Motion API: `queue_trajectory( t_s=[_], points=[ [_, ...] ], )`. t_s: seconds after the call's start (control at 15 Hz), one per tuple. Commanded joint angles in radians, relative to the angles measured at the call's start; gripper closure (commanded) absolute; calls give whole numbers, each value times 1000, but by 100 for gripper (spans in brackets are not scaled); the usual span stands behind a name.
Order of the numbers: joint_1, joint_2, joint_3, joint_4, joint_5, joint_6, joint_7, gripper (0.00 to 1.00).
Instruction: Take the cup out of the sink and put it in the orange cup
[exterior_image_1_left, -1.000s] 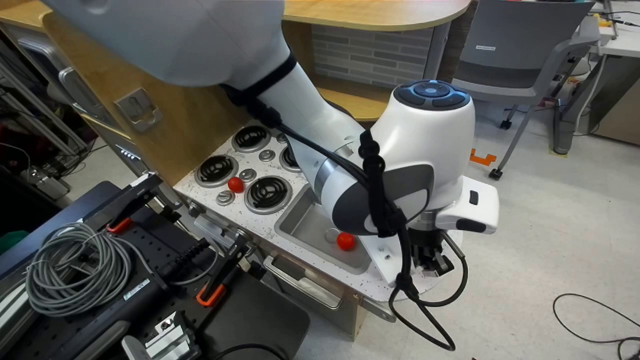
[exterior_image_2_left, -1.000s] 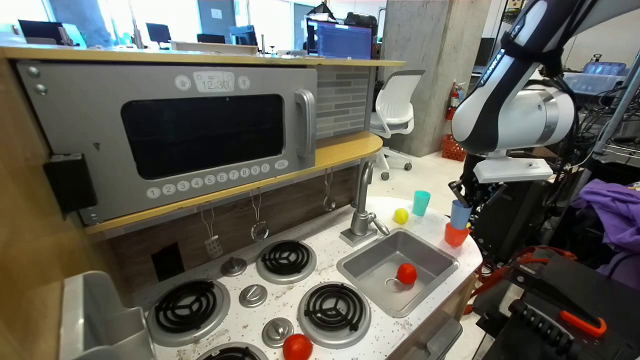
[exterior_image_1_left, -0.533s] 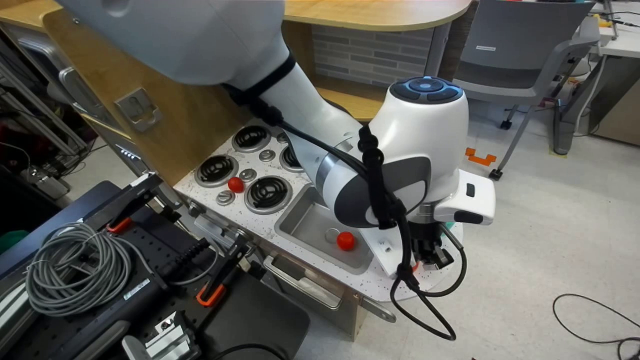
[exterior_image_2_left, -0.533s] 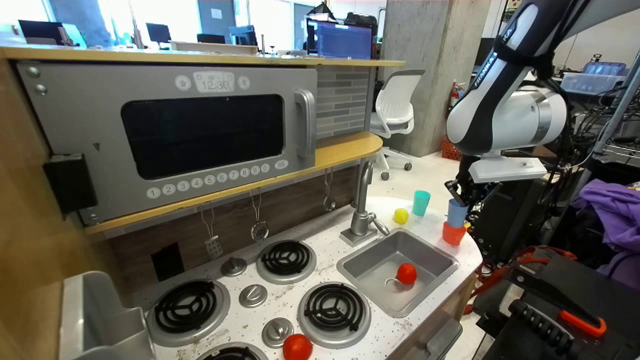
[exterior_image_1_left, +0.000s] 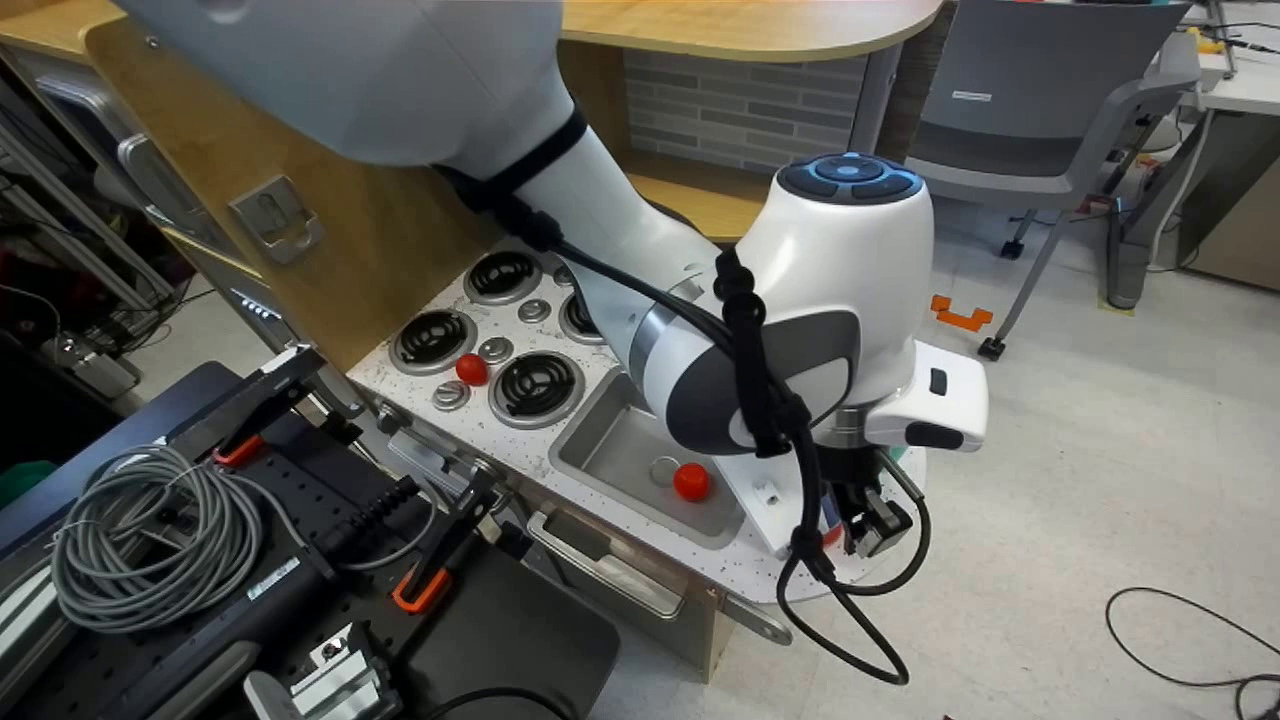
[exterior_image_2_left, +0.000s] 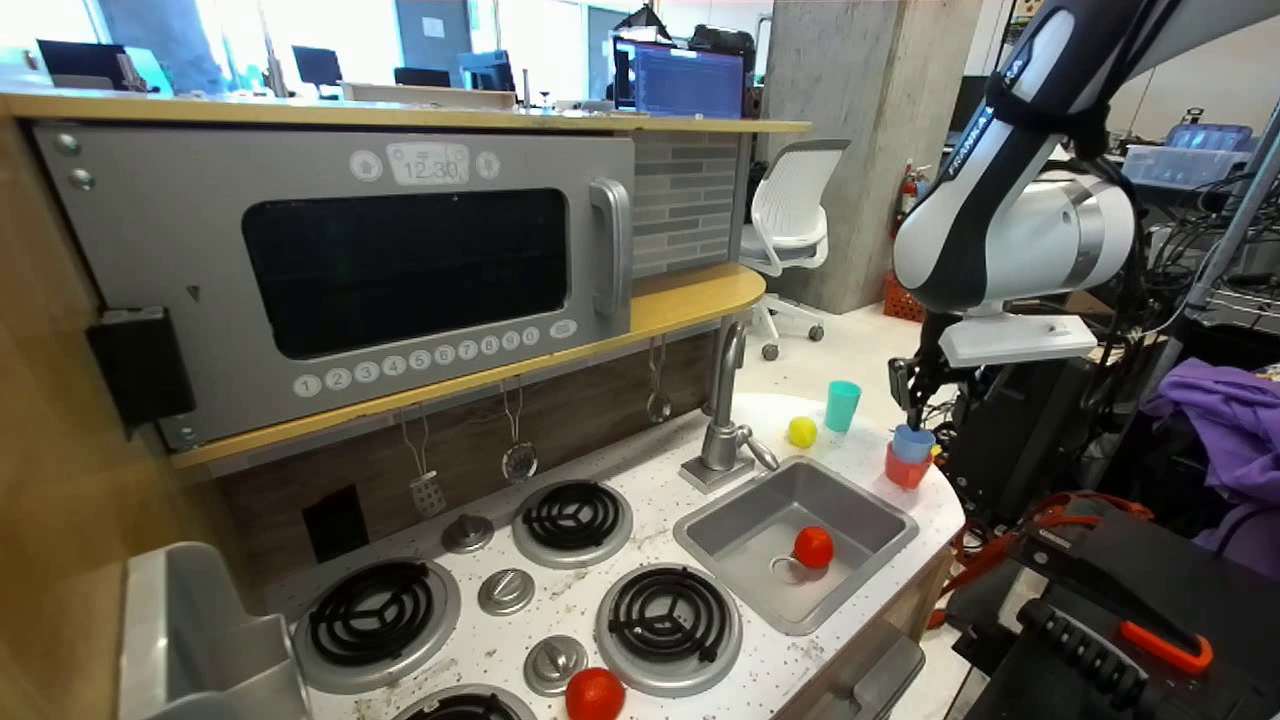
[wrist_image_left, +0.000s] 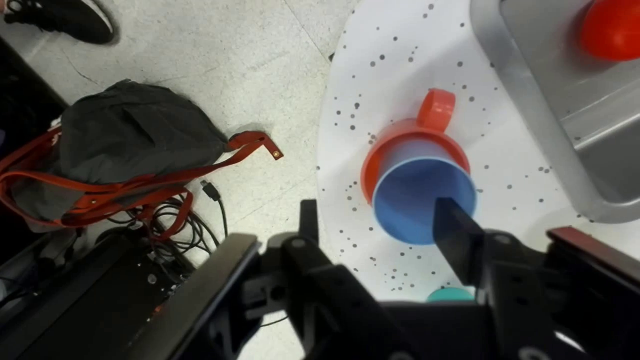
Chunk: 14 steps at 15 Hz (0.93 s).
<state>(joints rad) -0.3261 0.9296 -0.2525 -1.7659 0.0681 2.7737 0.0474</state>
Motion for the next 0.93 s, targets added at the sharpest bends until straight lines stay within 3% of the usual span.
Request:
queue_trajectory(
  t_s=[0.0, 0.13, 0.47, 0.8, 0.87],
  points=[
    [-5, -86, 13, -79, -5, -20, -21, 8],
    [-6, -142, 6, -138, -11, -62, -33, 0],
    [-11, -315, 6, -330, -69, -206, -190, 0],
    [64, -477, 23, -487, -184, -109, -230, 0],
    [69, -506, 41, -498, -182, -176, -237, 0]
  ],
)
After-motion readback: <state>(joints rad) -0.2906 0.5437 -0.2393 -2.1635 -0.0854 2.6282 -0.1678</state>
